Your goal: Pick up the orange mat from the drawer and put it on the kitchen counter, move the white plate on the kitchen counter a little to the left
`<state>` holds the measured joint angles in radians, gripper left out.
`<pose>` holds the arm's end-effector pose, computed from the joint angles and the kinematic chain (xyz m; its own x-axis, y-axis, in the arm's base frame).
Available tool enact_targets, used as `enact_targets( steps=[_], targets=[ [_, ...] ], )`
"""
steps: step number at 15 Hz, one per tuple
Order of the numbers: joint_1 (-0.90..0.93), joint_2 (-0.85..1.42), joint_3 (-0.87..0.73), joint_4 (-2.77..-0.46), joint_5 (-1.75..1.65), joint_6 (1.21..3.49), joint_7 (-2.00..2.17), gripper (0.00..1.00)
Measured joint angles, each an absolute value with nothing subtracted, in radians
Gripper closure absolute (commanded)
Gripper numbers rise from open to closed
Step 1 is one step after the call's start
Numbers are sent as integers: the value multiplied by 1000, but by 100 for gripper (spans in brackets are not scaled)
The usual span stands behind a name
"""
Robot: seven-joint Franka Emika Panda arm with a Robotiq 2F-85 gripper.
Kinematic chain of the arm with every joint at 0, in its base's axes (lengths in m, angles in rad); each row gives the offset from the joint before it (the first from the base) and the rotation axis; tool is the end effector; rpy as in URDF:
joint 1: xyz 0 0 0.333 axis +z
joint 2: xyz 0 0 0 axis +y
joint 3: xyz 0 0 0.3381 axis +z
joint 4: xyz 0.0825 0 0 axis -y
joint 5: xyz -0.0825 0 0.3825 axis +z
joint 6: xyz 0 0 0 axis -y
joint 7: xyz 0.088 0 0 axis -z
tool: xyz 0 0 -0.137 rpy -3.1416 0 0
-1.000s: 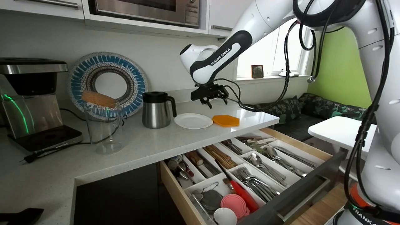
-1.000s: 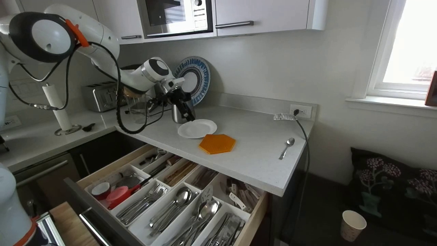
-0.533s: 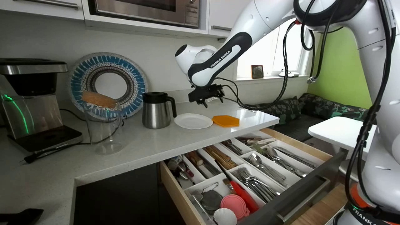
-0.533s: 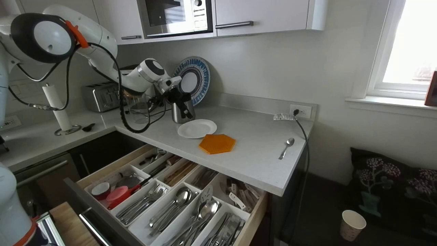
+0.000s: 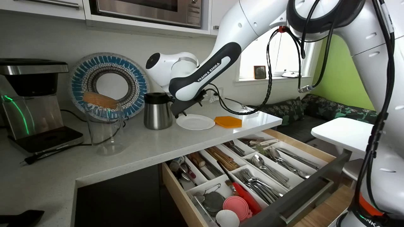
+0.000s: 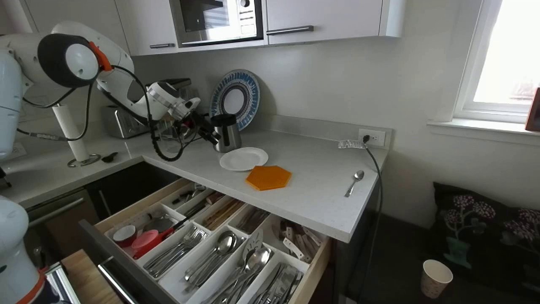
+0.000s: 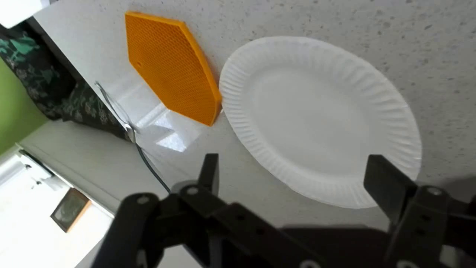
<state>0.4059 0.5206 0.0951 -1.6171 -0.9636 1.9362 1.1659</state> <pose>0.6445 0.2528 0.3302 0.8722 -0.0262 0.4885 -0.3314 -0.7662 0.5506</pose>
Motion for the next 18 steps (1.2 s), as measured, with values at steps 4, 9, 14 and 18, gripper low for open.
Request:
enact_targets(
  steps=[4, 9, 14, 18],
  targets=[
    [447, 601, 103, -1561, -1055, 1933, 1126, 0],
    [467, 695, 111, -1500, -1098, 1934, 1075, 0],
    [465, 766, 108, -1454, -1115, 1941, 1042, 0],
    [463, 795, 103, -1423, -1122, 1945, 1015, 24]
  ],
)
